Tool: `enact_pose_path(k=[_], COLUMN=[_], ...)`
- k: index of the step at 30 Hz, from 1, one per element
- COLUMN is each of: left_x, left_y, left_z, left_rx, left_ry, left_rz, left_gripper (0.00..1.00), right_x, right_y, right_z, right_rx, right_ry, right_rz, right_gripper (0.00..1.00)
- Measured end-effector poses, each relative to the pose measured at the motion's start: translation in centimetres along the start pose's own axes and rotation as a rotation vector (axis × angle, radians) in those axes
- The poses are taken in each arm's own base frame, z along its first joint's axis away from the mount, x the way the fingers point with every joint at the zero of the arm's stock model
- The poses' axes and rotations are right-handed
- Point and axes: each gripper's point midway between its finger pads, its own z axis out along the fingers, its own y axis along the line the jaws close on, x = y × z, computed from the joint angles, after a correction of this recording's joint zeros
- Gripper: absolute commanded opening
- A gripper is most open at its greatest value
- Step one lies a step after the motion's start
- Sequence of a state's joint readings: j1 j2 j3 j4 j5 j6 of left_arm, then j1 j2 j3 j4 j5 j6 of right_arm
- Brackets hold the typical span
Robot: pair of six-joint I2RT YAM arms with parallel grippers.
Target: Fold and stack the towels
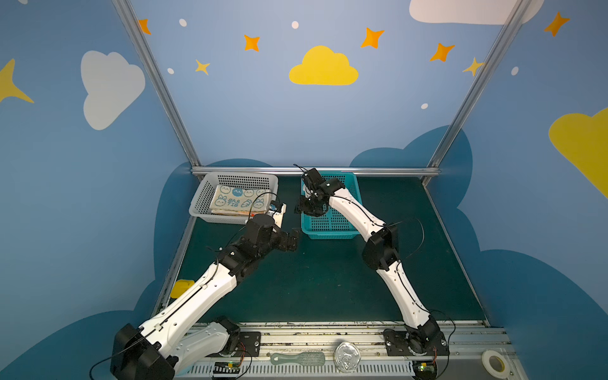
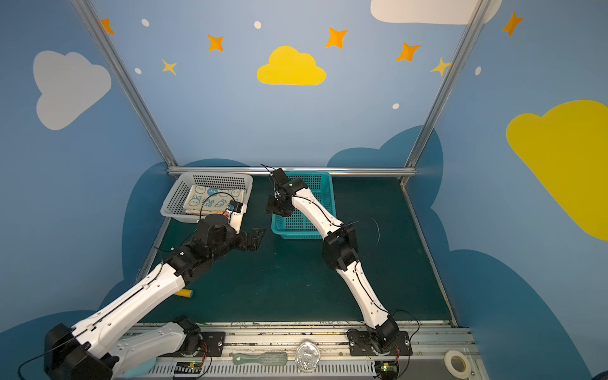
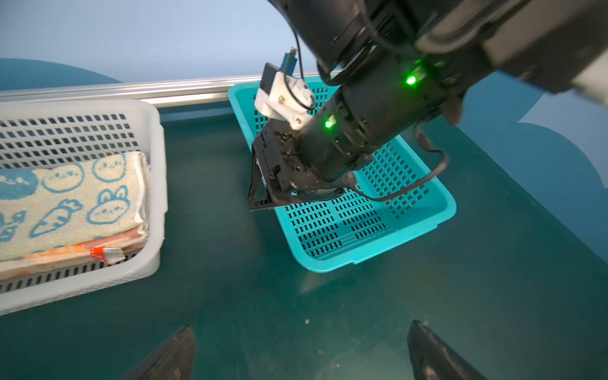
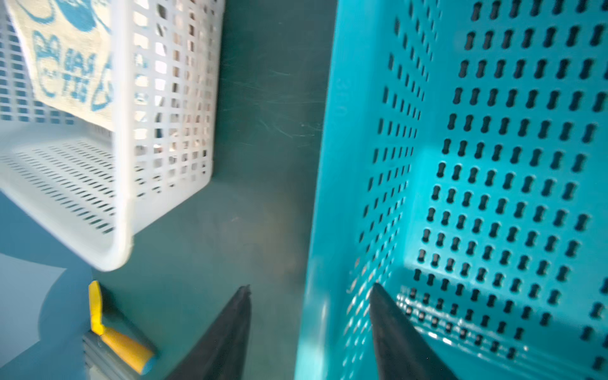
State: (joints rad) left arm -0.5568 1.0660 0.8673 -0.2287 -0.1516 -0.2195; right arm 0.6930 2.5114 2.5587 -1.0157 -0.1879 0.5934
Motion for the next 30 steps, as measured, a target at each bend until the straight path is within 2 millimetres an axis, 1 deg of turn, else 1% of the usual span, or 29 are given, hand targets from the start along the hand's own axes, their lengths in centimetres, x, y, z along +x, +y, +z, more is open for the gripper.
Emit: enact_pose_path(k=[1,2,3,5,8,10,11,12,13,14,16,17,19,20,22,23,25,27,28,30], left_x=[0.0,0.0,-0.1,-0.3,-1.2,-2.1,-2.4,-2.5,-2.2,-1.8,0.2,1.4,4.3,5.5,8.0,9.1,11.1,12.2,12.4,12.3], left_y=[0.1,0.4,0.7,1.7,4.5,7.4,8.9,10.6,12.4,13.7,16.6,17.7,19.8,20.4,21.5,21.8,22.3,22.5,22.4,22.1], left_z=[0.1,0.1,0.2,0.3,0.4,0.3,0.2,0.2,0.2,0.2,0.6,0.9,1.6,1.9,2.5,2.7,3.1,3.9,4.3,4.8], left_rx=[-0.008,-0.021,-0.039,-0.083,-0.177,-0.266,-0.308,-0.359,-0.410,-0.447,-0.527,-0.560,-0.619,-0.640,-0.672,-0.678,-0.686,-0.680,-0.669,-0.641], left_ry=[-0.001,-0.002,-0.005,-0.014,-0.044,-0.078,-0.097,-0.114,-0.129,-0.134,-0.122,-0.107,-0.060,-0.040,-0.009,0.001,0.026,0.045,0.052,0.059], left_rz=[0.008,0.014,0.020,0.032,0.025,-0.011,-0.028,-0.048,-0.069,-0.085,-0.121,-0.134,-0.152,-0.156,-0.160,-0.156,-0.142,-0.125,-0.113,-0.088], left_gripper=[1.00,1.00,1.00,1.00,1.00,1.00,1.00,0.99,0.99,0.99,0.99,0.99,0.99,1.00,0.99,1.00,1.00,1.00,1.00,0.99], right_x=[-0.1,-0.2,-0.3,-0.7,-1.2,-1.4,-1.3,-1.2,-0.9,-0.6,0.8,1.6,4.2,5.5,8.7,10.1,12.6,14.1,14.5,14.5], right_y=[0.1,0.1,0.1,-0.2,-2.2,-5.1,-6.7,-8.9,-11.2,-13.2,-18.4,-20.8,-26.1,-28.0,-32.1,-33.5,-35.4,-36.4,-36.7,-37.3], right_z=[-0.9,-2.0,-3.2,-6.4,-12.3,-16.5,-18.2,-20.1,-21.7,-22.7,-24.4,-24.7,-24.7,-24.4,-23.3,-22.7,-20.9,-19.4,-18.8,-18.1], right_rx=[-0.002,-0.003,-0.003,0.001,0.036,0.095,0.124,0.169,0.215,0.255,0.353,0.396,0.496,0.531,0.625,0.664,0.712,0.737,0.748,0.772], right_ry=[-0.006,-0.017,-0.028,-0.064,-0.139,-0.207,-0.237,-0.268,-0.300,-0.319,-0.352,-0.360,-0.360,-0.355,-0.347,-0.343,-0.334,-0.342,-0.355,-0.403], right_rz=[-0.008,-0.016,-0.022,-0.037,-0.034,-0.020,-0.012,0.005,0.025,0.045,0.109,0.143,0.221,0.250,0.290,0.296,0.282,0.265,0.256,0.238], right_gripper=[0.94,0.97,0.98,0.98,0.98,0.98,0.98,0.98,0.98,0.98,0.98,0.98,0.98,0.98,0.98,0.98,0.98,0.98,0.98,0.98])
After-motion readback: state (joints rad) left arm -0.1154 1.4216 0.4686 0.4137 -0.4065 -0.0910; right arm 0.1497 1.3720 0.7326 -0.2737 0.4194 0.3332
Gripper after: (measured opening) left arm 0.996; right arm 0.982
